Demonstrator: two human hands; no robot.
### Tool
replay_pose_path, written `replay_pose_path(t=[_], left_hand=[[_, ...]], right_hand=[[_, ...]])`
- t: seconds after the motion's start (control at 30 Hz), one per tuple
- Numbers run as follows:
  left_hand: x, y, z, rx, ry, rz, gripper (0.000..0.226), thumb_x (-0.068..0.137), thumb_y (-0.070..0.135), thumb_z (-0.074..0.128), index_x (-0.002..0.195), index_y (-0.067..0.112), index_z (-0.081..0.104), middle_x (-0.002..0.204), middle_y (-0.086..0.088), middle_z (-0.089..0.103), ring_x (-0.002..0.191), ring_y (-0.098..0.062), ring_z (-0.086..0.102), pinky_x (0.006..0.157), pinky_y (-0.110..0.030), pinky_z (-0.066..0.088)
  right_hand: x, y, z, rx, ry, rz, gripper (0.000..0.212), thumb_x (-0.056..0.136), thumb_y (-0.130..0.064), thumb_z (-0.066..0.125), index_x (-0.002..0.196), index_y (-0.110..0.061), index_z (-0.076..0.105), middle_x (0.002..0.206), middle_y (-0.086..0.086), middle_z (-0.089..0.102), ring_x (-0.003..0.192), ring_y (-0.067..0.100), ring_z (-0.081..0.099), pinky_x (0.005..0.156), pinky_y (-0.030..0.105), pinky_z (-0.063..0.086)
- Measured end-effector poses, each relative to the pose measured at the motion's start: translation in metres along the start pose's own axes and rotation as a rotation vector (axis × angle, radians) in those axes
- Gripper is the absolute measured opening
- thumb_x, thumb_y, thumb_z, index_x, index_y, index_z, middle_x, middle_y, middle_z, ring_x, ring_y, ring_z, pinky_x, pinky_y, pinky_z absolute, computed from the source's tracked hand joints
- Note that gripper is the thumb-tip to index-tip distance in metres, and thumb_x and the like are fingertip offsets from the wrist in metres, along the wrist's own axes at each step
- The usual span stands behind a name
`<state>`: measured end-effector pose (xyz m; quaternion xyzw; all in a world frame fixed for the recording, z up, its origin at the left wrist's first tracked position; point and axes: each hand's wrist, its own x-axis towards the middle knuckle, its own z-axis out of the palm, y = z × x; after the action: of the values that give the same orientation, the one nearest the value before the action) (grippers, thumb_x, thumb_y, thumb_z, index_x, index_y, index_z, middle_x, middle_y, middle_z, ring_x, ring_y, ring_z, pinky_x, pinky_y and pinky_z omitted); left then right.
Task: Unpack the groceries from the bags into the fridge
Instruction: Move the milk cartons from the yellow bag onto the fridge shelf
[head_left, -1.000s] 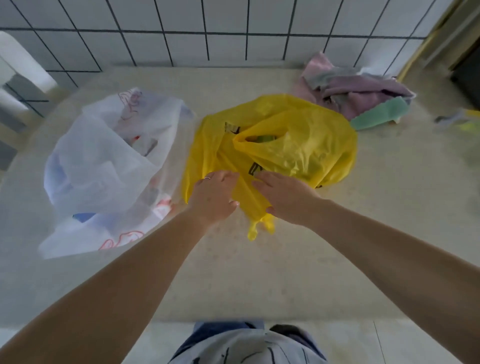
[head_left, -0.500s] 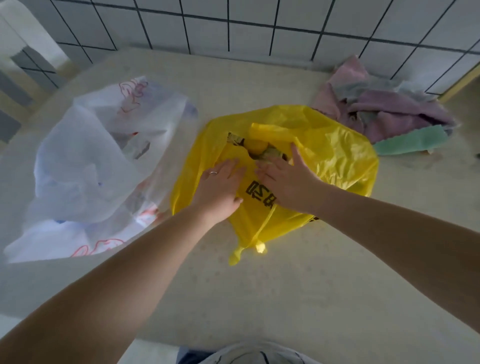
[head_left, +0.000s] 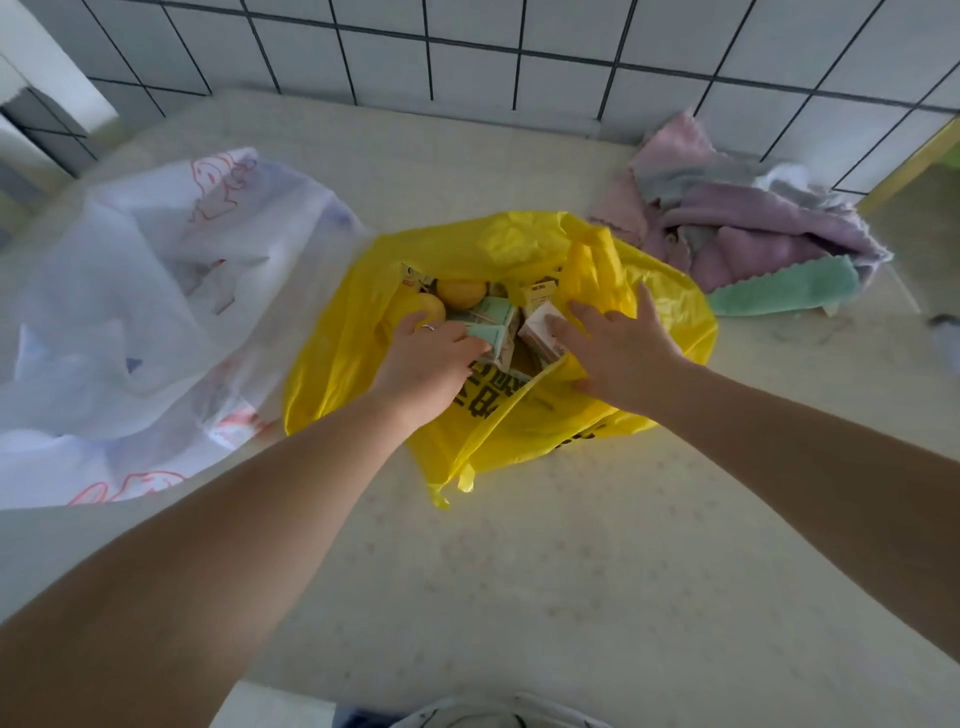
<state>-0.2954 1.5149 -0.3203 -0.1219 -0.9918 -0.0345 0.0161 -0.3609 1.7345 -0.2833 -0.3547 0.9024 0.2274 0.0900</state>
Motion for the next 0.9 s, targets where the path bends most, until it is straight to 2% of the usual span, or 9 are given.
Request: replay_pose_path(t=[0.13,0.2,0.27,0.4,0.5,0.63,0.77,0.83,0.9], left_hand=[[-0.001,-0.002,-0.005,-0.048,-0.021,0.044,0.028,0.091,0.028,0.059,0.117,0.019,0.061,0.121,-0.002,0.063,0.112,-0.022,0.058,0.099,-0.037,0.041],[-0.003,-0.003,-0.007,-0.075,-0.031,0.050,0.019,0.090,0.027,0.059,0.104,0.016,0.065,0.108,-0.003,0.066,0.097,-0.024,0.062,0.079,-0.035,0.050],[-0.008,-0.005,-0.004,-0.091,-0.084,0.026,0.014,0.091,0.028,0.057,0.094,0.016,0.064,0.100,-0.001,0.063,0.088,-0.021,0.061,0.064,-0.031,0.050],[-0.021,-0.010,0.009,-0.067,-0.246,-0.060,0.012,0.091,0.027,0.056,0.096,0.018,0.062,0.101,0.001,0.061,0.091,-0.021,0.058,0.065,-0.030,0.045],[-0.027,-0.006,0.014,-0.047,-0.274,-0.066,0.016,0.090,0.029,0.057,0.101,0.019,0.062,0.105,0.000,0.060,0.097,-0.022,0.057,0.066,-0.030,0.043],[-0.024,0.000,0.009,-0.162,-0.204,-0.083,0.033,0.087,0.047,0.058,0.105,0.019,0.062,0.107,0.003,0.060,0.096,-0.016,0.057,0.068,-0.027,0.046],[-0.014,0.001,0.005,-0.250,-0.069,-0.147,0.031,0.089,0.039,0.059,0.111,0.017,0.060,0.118,0.000,0.058,0.107,-0.018,0.057,0.078,-0.031,0.053],[-0.007,0.000,0.004,-0.255,-0.048,-0.160,0.035,0.088,0.032,0.061,0.120,0.016,0.056,0.124,-0.002,0.055,0.110,-0.020,0.056,0.083,-0.034,0.053],[0.000,0.000,0.002,-0.248,-0.053,-0.152,0.044,0.087,0.028,0.063,0.127,0.015,0.050,0.130,-0.004,0.051,0.113,-0.022,0.055,0.086,-0.035,0.053]], right_hand=[[-0.003,0.005,0.011,-0.015,0.035,-0.048,0.067,0.086,-0.057,0.050,0.140,-0.023,0.025,0.139,0.006,0.041,0.117,0.028,0.054,0.108,0.057,0.023],[-0.004,0.007,0.013,-0.007,0.015,-0.033,0.065,0.086,-0.059,0.048,0.134,-0.020,0.031,0.130,0.005,0.048,0.112,0.026,0.056,0.104,0.052,0.031],[-0.008,0.010,0.013,-0.006,-0.041,-0.014,0.061,0.087,-0.061,0.043,0.131,-0.020,0.036,0.122,0.003,0.052,0.109,0.025,0.057,0.097,0.047,0.038],[-0.022,0.014,0.016,-0.016,-0.080,-0.047,0.046,0.091,-0.058,0.040,0.117,-0.021,0.051,0.099,0.000,0.058,0.089,0.022,0.061,0.073,0.034,0.048],[-0.034,0.015,0.024,0.026,-0.156,-0.027,0.046,0.089,-0.059,0.045,0.115,-0.022,0.053,0.099,-0.001,0.057,0.086,0.021,0.061,0.067,0.032,0.050],[-0.036,0.017,0.013,0.121,-0.136,0.010,0.057,0.082,-0.068,0.047,0.118,-0.024,0.050,0.105,-0.001,0.056,0.096,0.022,0.060,0.077,0.040,0.053],[-0.021,0.015,-0.004,0.198,-0.058,0.110,0.063,0.083,-0.072,0.035,0.123,-0.026,0.051,0.117,-0.001,0.059,0.113,0.024,0.055,0.104,0.053,0.030],[-0.011,0.012,-0.008,0.252,-0.006,0.132,0.056,0.088,-0.064,0.038,0.127,-0.025,0.048,0.122,-0.002,0.058,0.120,0.024,0.051,0.109,0.057,0.021],[-0.002,0.007,-0.009,0.263,0.007,0.128,0.053,0.090,-0.057,0.042,0.130,-0.022,0.046,0.125,0.000,0.056,0.122,0.025,0.050,0.111,0.058,0.018]])
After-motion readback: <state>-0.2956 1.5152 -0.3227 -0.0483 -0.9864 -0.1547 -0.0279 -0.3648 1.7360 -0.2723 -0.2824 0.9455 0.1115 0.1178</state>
